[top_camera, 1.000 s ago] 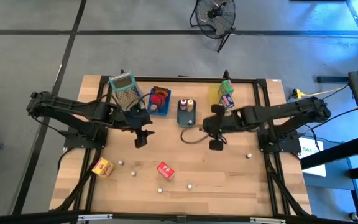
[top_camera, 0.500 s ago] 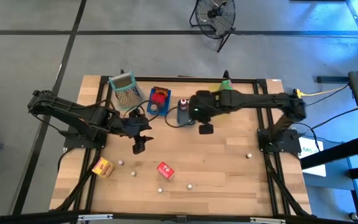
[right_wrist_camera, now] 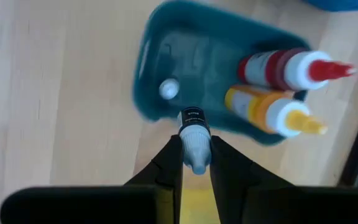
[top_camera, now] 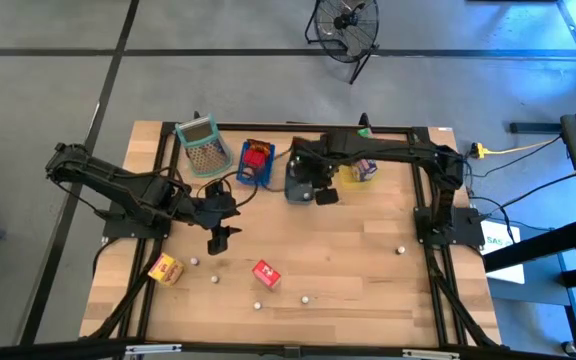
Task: Pick & Place Kitchen Items
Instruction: Put the small black food coloring bottle into the dark green bin
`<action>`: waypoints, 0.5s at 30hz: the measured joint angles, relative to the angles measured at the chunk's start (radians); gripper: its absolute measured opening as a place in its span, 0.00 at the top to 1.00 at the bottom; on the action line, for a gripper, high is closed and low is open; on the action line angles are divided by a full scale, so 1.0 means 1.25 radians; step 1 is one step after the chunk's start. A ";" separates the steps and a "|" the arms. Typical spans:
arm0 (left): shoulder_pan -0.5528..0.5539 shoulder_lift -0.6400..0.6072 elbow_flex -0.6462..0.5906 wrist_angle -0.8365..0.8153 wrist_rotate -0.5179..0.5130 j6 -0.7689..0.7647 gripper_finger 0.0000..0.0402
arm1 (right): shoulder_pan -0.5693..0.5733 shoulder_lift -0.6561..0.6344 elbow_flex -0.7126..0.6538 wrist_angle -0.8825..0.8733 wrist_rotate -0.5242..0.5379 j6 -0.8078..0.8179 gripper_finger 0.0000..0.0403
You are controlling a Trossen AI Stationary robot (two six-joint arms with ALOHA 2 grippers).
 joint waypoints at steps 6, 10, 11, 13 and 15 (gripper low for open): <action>0.001 0.000 0.000 0.001 -0.001 0.011 0.47 | -0.037 0.008 0.001 0.039 -0.026 0.001 0.85; 0.002 0.000 0.000 0.001 -0.001 0.023 0.46 | -0.041 0.023 0.000 0.050 -0.034 0.047 0.85; 0.002 0.000 0.000 0.001 -0.002 0.023 0.46 | -0.042 0.025 0.000 0.053 -0.049 0.062 0.85; 0.002 0.000 0.000 0.001 -0.007 0.022 0.46 | -0.042 0.033 0.000 0.060 -0.072 0.094 0.85; 0.002 0.000 0.000 0.001 -0.013 0.022 0.47 | -0.043 0.040 0.000 0.059 -0.078 0.133 0.85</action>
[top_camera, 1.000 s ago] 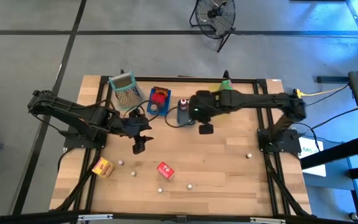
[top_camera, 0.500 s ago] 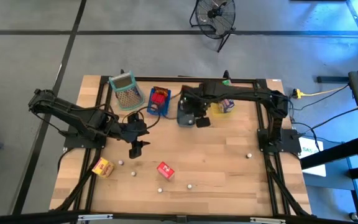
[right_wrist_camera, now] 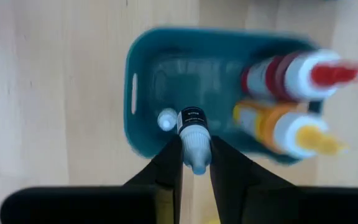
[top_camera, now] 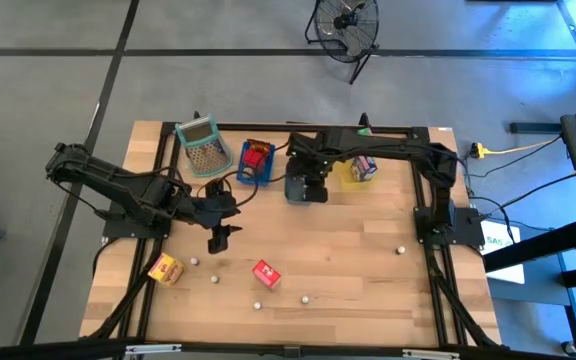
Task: Pick & Place Kitchen Items
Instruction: Put the small black food coloring bottle into the dark green bin
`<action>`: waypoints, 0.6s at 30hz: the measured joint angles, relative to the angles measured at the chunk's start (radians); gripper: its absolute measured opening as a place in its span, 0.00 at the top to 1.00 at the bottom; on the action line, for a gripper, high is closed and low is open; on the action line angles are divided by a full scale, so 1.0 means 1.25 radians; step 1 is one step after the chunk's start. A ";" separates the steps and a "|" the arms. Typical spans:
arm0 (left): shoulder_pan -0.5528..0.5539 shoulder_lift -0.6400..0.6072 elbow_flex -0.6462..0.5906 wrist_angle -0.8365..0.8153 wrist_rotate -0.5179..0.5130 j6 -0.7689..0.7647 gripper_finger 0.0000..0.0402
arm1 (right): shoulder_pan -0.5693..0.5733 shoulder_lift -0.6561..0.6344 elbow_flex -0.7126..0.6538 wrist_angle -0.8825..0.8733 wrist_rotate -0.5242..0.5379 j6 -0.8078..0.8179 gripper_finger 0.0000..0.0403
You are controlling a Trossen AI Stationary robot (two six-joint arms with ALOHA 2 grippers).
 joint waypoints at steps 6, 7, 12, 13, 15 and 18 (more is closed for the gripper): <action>0.000 0.000 0.000 -0.001 -0.002 0.000 0.46 | -0.006 0.037 0.000 0.005 -0.002 0.116 0.85; 0.000 0.000 0.000 0.000 -0.002 -0.001 0.46 | -0.007 0.043 0.000 0.010 0.000 0.143 0.85; 0.000 0.000 0.000 0.000 -0.006 -0.003 0.47 | -0.013 0.051 0.000 0.028 0.000 0.295 0.85; 0.000 0.000 0.000 0.000 -0.006 -0.003 0.46 | -0.013 0.051 0.000 0.028 0.000 0.317 0.85; 0.000 0.000 0.000 0.000 -0.018 -0.021 0.46 | -0.015 0.051 0.000 0.022 0.000 0.354 0.85; 0.001 0.000 0.000 0.000 -0.029 -0.037 0.46 | -0.018 0.052 0.000 0.006 0.000 0.408 0.85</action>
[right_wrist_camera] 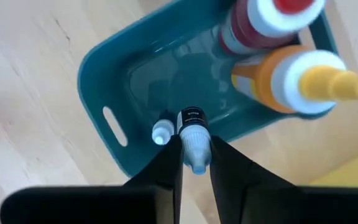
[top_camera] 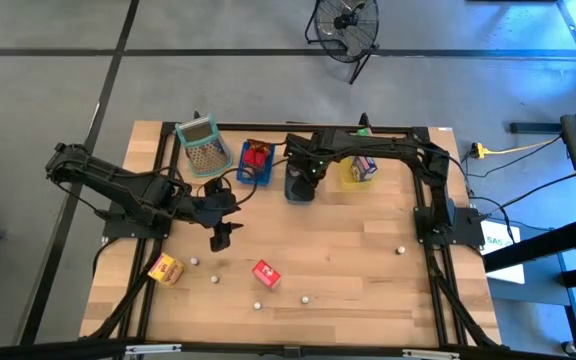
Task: Pick & Place Kitchen Items
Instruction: Put the small black food coloring bottle into the dark green bin
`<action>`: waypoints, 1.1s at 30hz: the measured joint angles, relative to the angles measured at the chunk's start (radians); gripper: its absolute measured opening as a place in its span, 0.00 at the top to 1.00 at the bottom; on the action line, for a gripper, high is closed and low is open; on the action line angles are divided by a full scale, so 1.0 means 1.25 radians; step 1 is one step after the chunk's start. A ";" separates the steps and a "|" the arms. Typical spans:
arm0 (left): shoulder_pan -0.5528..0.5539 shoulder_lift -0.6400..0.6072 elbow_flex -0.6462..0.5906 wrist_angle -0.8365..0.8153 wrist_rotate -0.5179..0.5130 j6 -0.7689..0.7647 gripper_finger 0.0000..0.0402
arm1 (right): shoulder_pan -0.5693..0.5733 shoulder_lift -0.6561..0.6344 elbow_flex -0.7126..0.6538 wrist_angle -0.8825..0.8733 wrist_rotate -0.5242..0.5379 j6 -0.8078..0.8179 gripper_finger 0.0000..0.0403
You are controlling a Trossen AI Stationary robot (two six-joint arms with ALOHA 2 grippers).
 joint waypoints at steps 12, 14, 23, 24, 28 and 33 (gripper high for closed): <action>0.000 0.000 0.000 -0.033 0.001 0.069 0.47 | -0.013 0.022 0.000 -0.001 0.015 0.097 0.85; 0.000 0.000 0.000 -0.042 0.000 0.069 0.47 | -0.013 0.034 -0.001 0.007 0.016 0.108 0.85; 0.000 0.000 0.000 -0.045 -0.006 0.070 0.47 | -0.011 0.053 -0.001 0.017 0.019 0.146 0.85; 0.000 0.000 0.000 -0.045 -0.006 0.070 0.47 | -0.011 0.053 -0.001 0.015 0.019 0.146 0.85; -0.001 -0.001 0.000 -0.045 -0.006 0.069 0.46 | -0.010 0.058 -0.010 0.026 0.019 0.145 0.85; -0.001 -0.001 0.000 -0.046 -0.006 0.069 0.47 | -0.010 0.062 -0.021 0.050 0.019 0.145 0.85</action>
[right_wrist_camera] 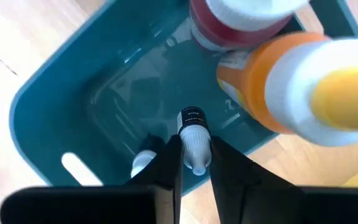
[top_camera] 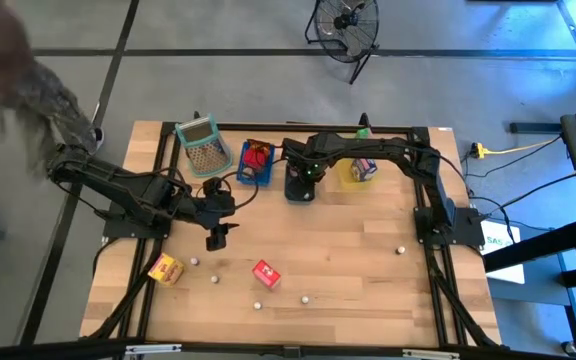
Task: Pick & Place Kitchen Items
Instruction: Put the small black food coloring bottle into the dark green bin
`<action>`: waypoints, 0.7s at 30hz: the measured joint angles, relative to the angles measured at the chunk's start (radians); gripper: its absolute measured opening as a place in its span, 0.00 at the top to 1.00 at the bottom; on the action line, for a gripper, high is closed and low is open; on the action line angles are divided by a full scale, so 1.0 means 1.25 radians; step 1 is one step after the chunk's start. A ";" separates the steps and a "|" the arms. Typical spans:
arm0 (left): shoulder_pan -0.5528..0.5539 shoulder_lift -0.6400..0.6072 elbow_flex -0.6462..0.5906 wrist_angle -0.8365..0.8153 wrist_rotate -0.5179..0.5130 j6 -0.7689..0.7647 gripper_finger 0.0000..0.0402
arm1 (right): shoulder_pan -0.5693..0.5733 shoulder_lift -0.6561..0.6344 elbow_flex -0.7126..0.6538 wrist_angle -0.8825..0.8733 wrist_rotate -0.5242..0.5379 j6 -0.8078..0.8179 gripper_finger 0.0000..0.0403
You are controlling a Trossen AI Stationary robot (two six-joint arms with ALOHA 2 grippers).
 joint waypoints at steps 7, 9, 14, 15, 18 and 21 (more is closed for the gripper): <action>0.000 0.000 0.000 0.000 0.000 0.000 0.46 | 0.000 0.006 -0.001 -0.003 -0.002 0.000 0.85; 0.000 0.000 0.000 0.000 0.000 0.000 0.47 | 0.000 0.011 -0.001 0.002 -0.002 0.000 0.85; 0.000 0.000 0.000 0.000 0.000 -0.001 0.46 | 0.000 0.014 -0.001 0.007 -0.004 0.000 0.85; 0.000 0.000 0.000 0.000 0.000 -0.001 0.46 | 0.000 0.014 -0.001 0.005 -0.004 0.000 0.85; 0.000 0.000 0.000 0.000 0.000 -0.001 0.46 | 0.000 0.014 -0.001 0.005 -0.004 0.000 0.85; 0.000 0.000 0.000 0.000 0.000 -0.001 0.47 | 0.000 0.014 -0.001 0.005 -0.005 0.000 0.84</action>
